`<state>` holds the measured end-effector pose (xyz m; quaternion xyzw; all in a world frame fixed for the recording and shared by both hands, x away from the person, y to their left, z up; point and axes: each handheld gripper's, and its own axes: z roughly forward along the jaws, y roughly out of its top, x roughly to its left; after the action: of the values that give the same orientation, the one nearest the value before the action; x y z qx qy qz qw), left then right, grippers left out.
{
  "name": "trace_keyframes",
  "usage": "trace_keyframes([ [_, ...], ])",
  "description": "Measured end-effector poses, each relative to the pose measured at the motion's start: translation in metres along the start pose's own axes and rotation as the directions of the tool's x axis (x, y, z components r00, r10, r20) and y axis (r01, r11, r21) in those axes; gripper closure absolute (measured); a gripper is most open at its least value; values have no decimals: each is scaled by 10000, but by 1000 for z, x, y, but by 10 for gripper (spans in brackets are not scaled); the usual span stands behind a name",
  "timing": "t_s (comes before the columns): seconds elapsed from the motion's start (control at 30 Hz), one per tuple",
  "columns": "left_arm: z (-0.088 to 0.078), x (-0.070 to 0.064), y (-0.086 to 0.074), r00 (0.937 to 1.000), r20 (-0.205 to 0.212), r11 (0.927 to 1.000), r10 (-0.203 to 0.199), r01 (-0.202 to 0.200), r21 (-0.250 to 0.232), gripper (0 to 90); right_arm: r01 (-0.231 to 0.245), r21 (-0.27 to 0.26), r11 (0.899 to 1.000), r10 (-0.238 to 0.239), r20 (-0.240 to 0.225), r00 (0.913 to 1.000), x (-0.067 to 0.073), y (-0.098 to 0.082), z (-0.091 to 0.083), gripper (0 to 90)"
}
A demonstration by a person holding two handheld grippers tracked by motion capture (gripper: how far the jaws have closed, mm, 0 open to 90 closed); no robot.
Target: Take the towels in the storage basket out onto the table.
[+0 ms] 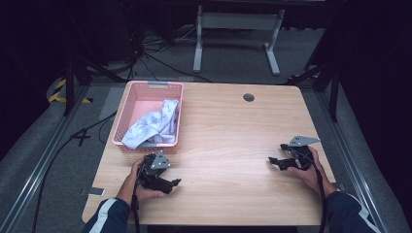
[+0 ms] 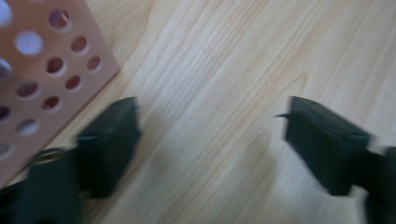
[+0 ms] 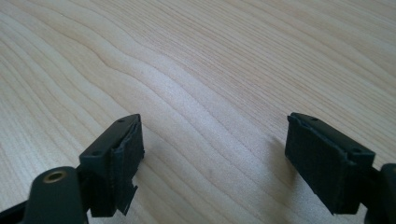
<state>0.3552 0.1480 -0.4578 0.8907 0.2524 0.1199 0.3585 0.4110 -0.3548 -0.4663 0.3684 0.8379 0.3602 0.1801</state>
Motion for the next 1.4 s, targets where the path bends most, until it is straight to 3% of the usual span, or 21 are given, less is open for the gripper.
trace_keyframes([
  [0.07, -11, -1, 7, 9997, -237, 9994, 47, -54, -328, 189, -27, 12, 10000, 27, -19, 10000, 1, 0, -1, 197],
  [0.13, -17, -1, 11, 9994, -298, 9984, 200, -215, -514, 221, -4, 16, 10000, 4, -24, 10000, 1, -1, -1, 197],
  [0.2, -36, 2, 25, 9943, -968, 9946, 451, -538, -888, 236, 15, -23, 10000, -15, -20, 10000, 1, -2, -1, 197],
  [0.27, -54, 10, 39, 9808, -1868, 9917, 562, -765, -1032, 186, 9, -6, 10000, -9, -33, 10000, 2, -2, -2, 197],
  [0.4, -63, 30, 62, 9505, -3002, 9949, 806, -949, -332, 162, 12, -12, 10000, -12, -41, 10000, 3, -3, -3, 197],
  [0.47, -57, 46, 72, 9549, -2906, 9977, 614, -675, -113, 157, 24, -17, 10000, -24, -38, 10000, 3, -4, -4, 197],
  [0.53, -49, 62, 82, 9480, -3130, 9981, 568, -471, 385, 158, 32, 3, 10000, -32, -65, 10000, 3, -4, -5, 197],
  [0.57, -46, 68, 85, 9511, -3061, 9987, 408, -299, 404, 156, 43, -3, 10000, -43, -65, 10000, 3, -4, -5, 197],
  [0.6, -39, 78, 89, 9622, -2719, 9988, 177, -46, 490, 155, 39, -1, 10000, -39, -73, 10000, 3, -4, -5, 197],
  [0.67, -25, 91, 93, 9662, -2575, 9942, -121, 391, 999, 157, 45, -3, 10000, -45, -69, 10000, 3, -4, -5, 197],
  [0.73, -10, 104, 96, 9623, -2714, 9817, -150, 657, 1787, 158, 45, -6, 10000, -45, -63, 10000, 3, -4, -5, 197],
  [0.8, 5, 115, 97, 9622, -2706, 9604, -307, 1034, 2588, 161, 55, -4, 10000, -55, -57, 10000, 3, -5, -5, 197],
  [0.83, 5, 115, 97, 9622, -2706, 9604, -307, 1034, 2588, 155, 55, -4, 10000, -55, -57, 10000, 3, -5, -5, 197],
  [0.9, 22, 128, 96, 9654, -2602, 9408, -172, 1037, 3227, 148, 53, -5, 10000, -53, -43, 10000, 3, -5, -5, 197],
  [0.97, 25, 132, 96, 9658, -2587, 9348, -159, 1061, 3388, 140, 48, -7, 10000, -48, -44, 10000, 3, -5, -5, 197],
  [1.0, 32, 137, 97, 9638, -2658, 9215, -197, 1206, 3691, 127, 47, -14, 10000, -47, -40, 10000, 4, -5, -5, 197],
  [1.03, 32, 137, 97, 9638, -2658, 9215, -197, 1206, 3691, 111, 50, -6, 10000, -50, -42, 10000, 3, -5, -5, 197],
  [1.13, 49, 145, 97, 9509, -3090, 8960, -181, 1526, 4169, 42, 43, -14, 10000, -43, -40, 10000, 4, -5, -5, 197],
  [1.23, 60, 150, 96, 9579, -2796, 8916, -650, 1816, 4149, 67, 40, -14, 10000, -40, -37, 10000, 4, -5, -5, 197],
  [1.37, 64, 152, 98, 9563, -2767, 8900, -950, 2061, 4067, 312, 43, -15, 10000, -43, -33, 10000, 4, -5, -5, 197],
  [1.4, 62, 152, 98, 9540, -2833, 8854, -978, 2134, 4130, 366, 46, -14, 10000, -46, -40, 10000, 4, -5, -5, 197],
])
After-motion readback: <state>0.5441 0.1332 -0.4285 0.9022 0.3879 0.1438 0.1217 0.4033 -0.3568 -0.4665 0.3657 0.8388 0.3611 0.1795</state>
